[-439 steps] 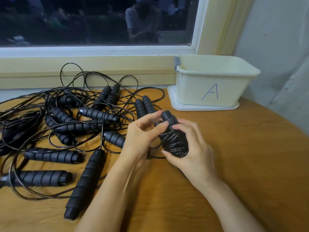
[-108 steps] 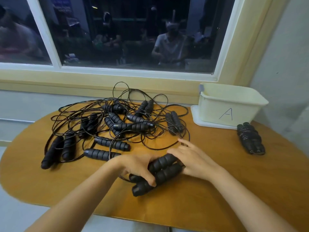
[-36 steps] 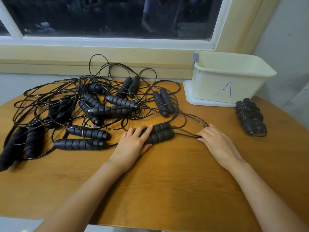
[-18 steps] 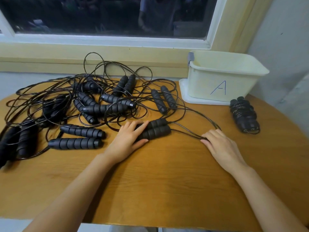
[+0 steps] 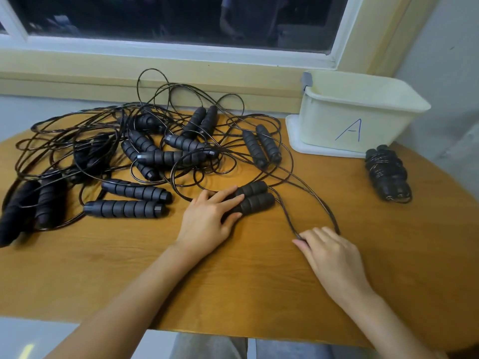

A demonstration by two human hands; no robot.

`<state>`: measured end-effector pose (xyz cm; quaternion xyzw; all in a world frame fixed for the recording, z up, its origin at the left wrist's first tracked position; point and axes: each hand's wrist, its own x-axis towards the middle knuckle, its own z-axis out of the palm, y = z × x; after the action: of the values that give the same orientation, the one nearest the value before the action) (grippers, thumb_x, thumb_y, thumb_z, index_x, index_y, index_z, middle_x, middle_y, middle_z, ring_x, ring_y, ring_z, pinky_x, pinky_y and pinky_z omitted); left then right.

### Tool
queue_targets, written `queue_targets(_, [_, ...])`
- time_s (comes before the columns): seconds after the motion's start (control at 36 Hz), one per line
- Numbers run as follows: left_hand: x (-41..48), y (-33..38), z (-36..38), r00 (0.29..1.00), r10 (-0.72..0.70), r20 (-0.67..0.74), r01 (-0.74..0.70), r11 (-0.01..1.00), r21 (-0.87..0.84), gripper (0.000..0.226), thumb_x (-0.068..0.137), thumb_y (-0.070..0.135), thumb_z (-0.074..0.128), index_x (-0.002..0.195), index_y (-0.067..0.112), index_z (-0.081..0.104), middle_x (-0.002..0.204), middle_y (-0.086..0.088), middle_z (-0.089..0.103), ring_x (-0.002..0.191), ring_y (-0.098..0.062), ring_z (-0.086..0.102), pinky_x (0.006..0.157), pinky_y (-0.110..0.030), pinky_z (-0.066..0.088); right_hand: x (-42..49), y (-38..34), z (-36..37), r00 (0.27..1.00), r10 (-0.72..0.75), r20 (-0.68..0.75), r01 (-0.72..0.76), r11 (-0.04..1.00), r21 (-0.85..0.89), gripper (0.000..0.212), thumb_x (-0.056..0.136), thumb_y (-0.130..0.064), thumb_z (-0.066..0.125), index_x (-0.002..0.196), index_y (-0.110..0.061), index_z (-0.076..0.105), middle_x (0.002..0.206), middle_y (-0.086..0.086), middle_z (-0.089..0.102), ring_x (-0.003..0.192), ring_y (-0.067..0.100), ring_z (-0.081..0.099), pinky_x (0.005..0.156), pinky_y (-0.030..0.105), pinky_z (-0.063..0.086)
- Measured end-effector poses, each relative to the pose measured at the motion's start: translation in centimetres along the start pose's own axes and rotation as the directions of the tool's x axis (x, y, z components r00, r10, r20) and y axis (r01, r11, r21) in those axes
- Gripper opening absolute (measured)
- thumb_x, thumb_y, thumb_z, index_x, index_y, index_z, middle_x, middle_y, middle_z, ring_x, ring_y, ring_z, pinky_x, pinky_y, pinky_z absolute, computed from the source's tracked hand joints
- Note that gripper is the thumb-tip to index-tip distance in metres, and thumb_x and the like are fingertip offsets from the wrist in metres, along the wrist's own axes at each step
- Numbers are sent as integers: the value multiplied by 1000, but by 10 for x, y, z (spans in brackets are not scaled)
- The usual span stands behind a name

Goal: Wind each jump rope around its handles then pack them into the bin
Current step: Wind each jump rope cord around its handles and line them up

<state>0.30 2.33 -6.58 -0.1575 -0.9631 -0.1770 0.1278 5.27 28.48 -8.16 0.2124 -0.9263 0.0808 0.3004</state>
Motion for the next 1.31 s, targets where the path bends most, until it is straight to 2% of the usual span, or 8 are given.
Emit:
queue_targets(0.19, [2,2,-4,998,-26,53,25,1000,19,47,95,45,57,140,39,51,151,17,41,110,-19,49,83,-32,47,2,-67,1,1000,-10,-9,10,997,82,35,99,-36,45,79,-16,67,72,-4,61,66,12,57,50,26,50])
queue_targets(0.53, [11,5,-26,947,-22,320,4,998,56,57,98,62,25,149,39,38,158,17,26,123,-20,40,77,-30,40,25,-122,5,998,-36,-59,40,997,59,32,97,-30,48,81,-15,71,65,-5,58,55,11,57,41,22,44])
queue_targets(0.64, [19,5,-33,911,-18,411,-16,997,78,80,84,79,38,150,35,37,159,14,24,131,-25,38,92,-38,43,26,-134,9,999,-21,-27,21,999,33,12,88,-22,72,90,-12,76,66,-4,62,53,10,59,41,21,41])
queue_targets(0.75, [24,2,-36,888,18,460,-86,988,127,86,80,74,56,152,34,32,160,12,22,136,-27,35,94,-39,44,23,-144,11,999,-6,43,4,999,51,20,82,-23,80,97,-10,76,69,-3,65,51,9,60,39,21,42])
queue_targets(1.06, [22,-10,-32,925,67,373,-88,995,40,61,92,52,59,148,44,35,158,20,28,128,-21,41,86,-30,40,27,-121,2,986,-116,119,105,990,91,15,79,-24,82,89,-16,75,66,-6,61,53,9,59,37,22,42])
queue_targets(1.11, [18,-10,-32,934,60,352,-72,997,20,60,93,51,59,147,45,35,157,22,28,133,-23,38,91,-33,41,28,-105,-1,979,-149,140,135,985,107,8,87,-27,74,83,-20,73,66,-8,60,55,9,59,39,22,43])
queue_targets(1.19, [14,-11,-28,952,59,301,-57,998,-15,60,93,49,59,148,44,34,156,22,30,134,-24,38,99,-36,41,31,-79,-6,964,-199,178,176,975,134,24,93,-38,57,82,-23,72,69,-11,63,60,8,61,42,22,45])
queue_targets(1.31, [10,-13,-19,975,66,212,-59,997,-39,60,92,47,61,147,43,36,153,21,36,114,-12,43,81,-24,39,36,-41,-8,945,-254,206,217,958,188,18,84,-37,64,83,-22,73,74,-12,66,67,7,61,45,20,47])
